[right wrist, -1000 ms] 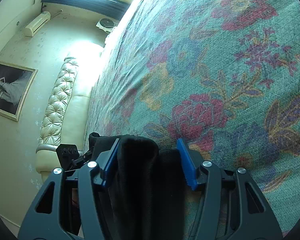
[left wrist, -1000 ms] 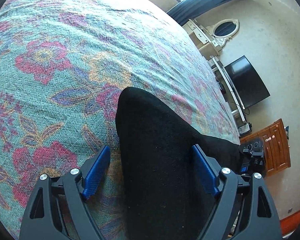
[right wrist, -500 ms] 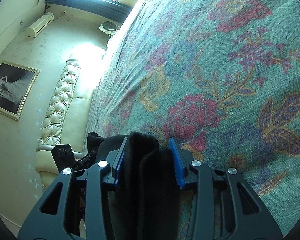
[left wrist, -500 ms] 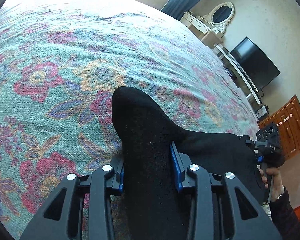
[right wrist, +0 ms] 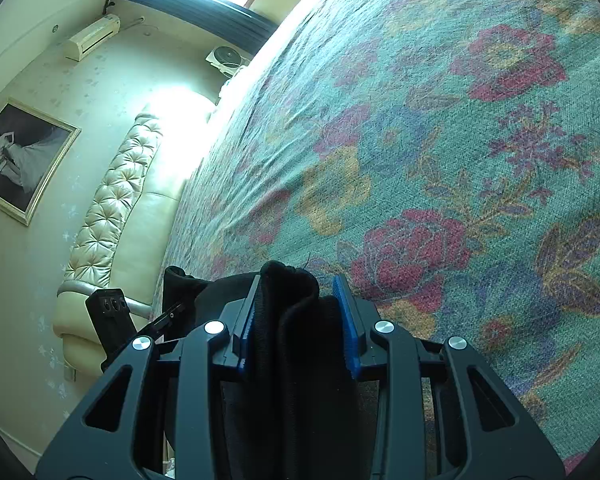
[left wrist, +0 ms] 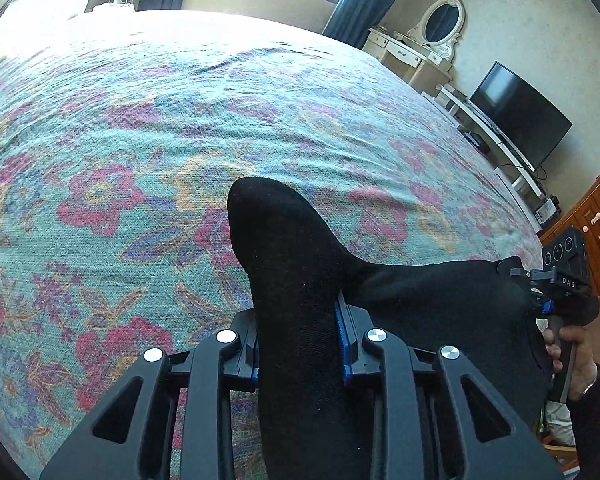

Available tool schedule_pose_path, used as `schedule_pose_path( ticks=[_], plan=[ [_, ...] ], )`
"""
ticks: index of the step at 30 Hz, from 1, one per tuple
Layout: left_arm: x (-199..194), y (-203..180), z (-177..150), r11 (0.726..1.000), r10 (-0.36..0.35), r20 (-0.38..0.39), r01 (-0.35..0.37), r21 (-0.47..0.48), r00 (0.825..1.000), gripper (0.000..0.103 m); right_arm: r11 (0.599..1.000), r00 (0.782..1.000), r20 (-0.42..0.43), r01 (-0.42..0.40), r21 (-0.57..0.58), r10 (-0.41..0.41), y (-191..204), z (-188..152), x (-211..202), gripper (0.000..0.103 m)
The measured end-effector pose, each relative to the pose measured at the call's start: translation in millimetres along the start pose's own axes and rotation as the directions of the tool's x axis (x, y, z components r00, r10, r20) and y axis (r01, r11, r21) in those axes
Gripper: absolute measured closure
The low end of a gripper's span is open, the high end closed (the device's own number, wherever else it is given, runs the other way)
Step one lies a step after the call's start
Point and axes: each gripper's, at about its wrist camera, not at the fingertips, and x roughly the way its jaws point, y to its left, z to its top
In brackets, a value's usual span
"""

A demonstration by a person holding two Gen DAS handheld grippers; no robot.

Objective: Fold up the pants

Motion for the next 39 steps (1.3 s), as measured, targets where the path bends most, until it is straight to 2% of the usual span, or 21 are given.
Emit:
schedule_pose_path(
  ticks=[19,39],
  plan=[
    [-5,35,22,0.997,0.025,0.005,-0.024,-0.075,1.000,0.076,0.999,0.999,-0.027,-0.043,0.011,0.043,16,32,51,0.071],
    [7,87,78,0.989,0.098,0.014,-0.096,-0.111,0.995,0.076,0.997,0.996,-0.037,-0.080,0.015,0.081,37,91,114,0.071]
  ],
)
